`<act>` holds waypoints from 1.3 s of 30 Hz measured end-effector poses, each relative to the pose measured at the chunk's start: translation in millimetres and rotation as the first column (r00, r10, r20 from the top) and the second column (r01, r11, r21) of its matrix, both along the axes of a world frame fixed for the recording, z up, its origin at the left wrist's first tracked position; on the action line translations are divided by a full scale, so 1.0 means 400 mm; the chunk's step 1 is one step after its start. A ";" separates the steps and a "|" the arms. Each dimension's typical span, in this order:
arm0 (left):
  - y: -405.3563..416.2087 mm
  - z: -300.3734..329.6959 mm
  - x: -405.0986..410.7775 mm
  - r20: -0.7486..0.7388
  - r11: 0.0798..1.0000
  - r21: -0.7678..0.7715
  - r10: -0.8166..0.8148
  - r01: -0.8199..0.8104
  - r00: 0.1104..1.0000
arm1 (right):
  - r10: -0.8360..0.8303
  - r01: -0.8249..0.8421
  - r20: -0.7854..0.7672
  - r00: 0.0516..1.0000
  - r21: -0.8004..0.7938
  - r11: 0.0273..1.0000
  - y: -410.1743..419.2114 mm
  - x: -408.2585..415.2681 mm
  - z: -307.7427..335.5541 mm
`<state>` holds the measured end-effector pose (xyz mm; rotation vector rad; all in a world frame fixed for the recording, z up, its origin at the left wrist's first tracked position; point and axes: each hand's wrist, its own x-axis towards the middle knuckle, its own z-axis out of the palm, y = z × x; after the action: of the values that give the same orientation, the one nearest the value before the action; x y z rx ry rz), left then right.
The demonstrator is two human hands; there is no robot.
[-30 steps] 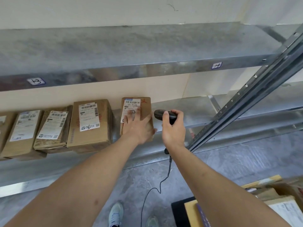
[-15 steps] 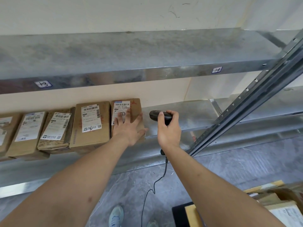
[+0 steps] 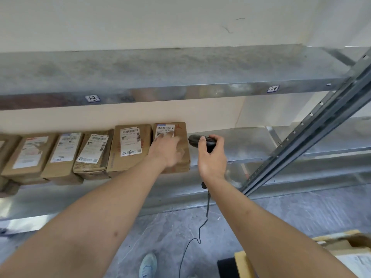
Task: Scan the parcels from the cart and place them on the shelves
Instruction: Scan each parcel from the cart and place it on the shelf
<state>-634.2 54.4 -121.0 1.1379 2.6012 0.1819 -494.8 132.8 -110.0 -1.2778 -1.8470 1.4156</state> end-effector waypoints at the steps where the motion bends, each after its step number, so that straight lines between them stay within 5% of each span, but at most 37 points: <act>1: -0.008 0.010 0.003 -0.013 1.000 0.005 -0.010 0.010 1.000 | -0.001 0.001 -0.007 1.000 0.005 1.000 -0.009 0.002 0.008; 15: -0.083 0.140 0.047 -0.063 0.942 0.079 -0.321 0.325 0.945 | -0.274 0.284 -0.119 0.954 0.079 0.956 -0.189 0.063 0.122; 23: -0.148 0.144 0.150 -0.123 0.794 0.064 -0.595 0.604 0.795 | -0.528 0.539 -0.113 0.841 0.102 0.836 -0.352 0.180 0.120; 39: -0.193 0.123 0.620 -0.109 0.499 0.044 -0.858 0.865 0.501 | -0.840 0.839 -0.067 0.539 0.126 0.529 -0.544 0.636 0.103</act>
<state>-386.4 -22.7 -71.9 2.3588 1.7290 0.0255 -240.4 -84.8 -68.8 -1.7368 -0.9787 0.6992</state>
